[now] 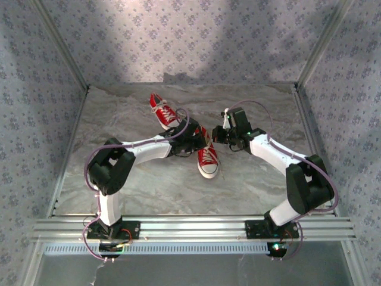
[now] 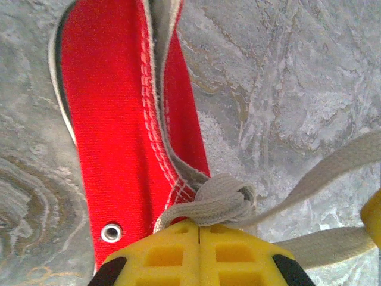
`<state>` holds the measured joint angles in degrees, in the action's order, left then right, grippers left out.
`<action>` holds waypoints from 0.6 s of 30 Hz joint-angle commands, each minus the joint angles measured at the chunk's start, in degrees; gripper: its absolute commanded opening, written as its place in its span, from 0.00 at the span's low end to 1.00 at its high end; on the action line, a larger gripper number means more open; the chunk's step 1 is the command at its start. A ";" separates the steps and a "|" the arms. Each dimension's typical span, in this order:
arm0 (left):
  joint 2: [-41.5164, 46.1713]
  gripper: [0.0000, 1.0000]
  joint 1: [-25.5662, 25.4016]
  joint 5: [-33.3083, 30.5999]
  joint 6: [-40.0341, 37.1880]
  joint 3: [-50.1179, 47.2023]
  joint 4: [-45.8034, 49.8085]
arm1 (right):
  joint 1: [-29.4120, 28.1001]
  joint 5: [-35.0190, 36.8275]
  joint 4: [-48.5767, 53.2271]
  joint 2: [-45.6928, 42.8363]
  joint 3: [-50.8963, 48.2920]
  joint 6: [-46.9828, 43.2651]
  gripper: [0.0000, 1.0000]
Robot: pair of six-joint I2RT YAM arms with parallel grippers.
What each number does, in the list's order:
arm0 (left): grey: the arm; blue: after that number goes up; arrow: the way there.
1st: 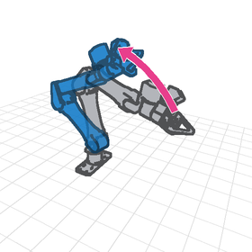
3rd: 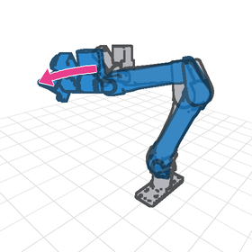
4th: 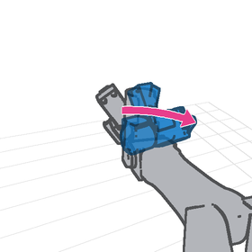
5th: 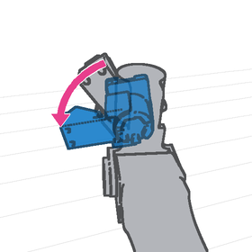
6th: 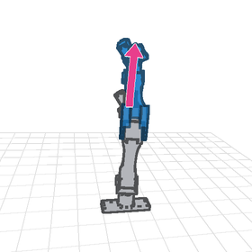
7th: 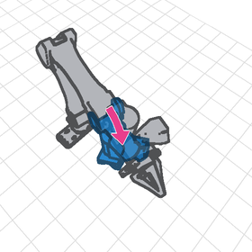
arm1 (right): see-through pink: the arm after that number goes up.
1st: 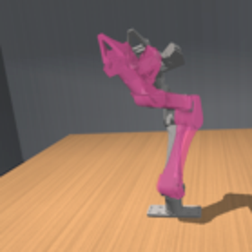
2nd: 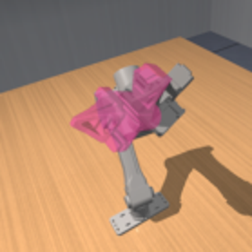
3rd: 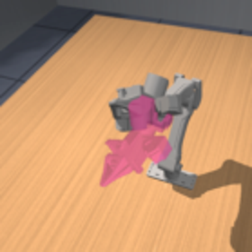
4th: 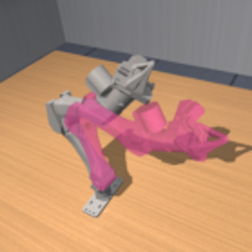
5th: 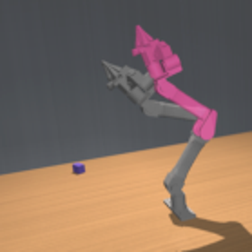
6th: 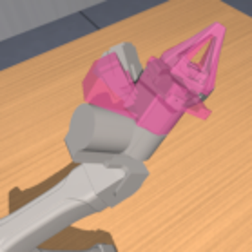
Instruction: Tie the shoes
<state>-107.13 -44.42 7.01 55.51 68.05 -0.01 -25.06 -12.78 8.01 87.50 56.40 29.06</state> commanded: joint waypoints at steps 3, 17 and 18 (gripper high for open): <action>4.30 0.00 1.04 -0.32 -5.53 -3.23 -2.01 | -0.33 3.80 1.47 -2.66 -0.93 -0.23 0.00; 7.67 0.00 3.48 6.78 -9.00 -12.06 -18.34 | -0.82 2.61 1.51 -4.78 -5.30 -2.67 0.00; 7.94 0.00 3.65 7.27 -9.25 -12.96 -20.54 | -0.95 2.28 1.36 -4.89 -5.50 -3.02 0.00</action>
<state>-101.65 -41.34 11.44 48.36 57.08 -11.73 -25.52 -9.85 8.69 83.92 51.68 27.75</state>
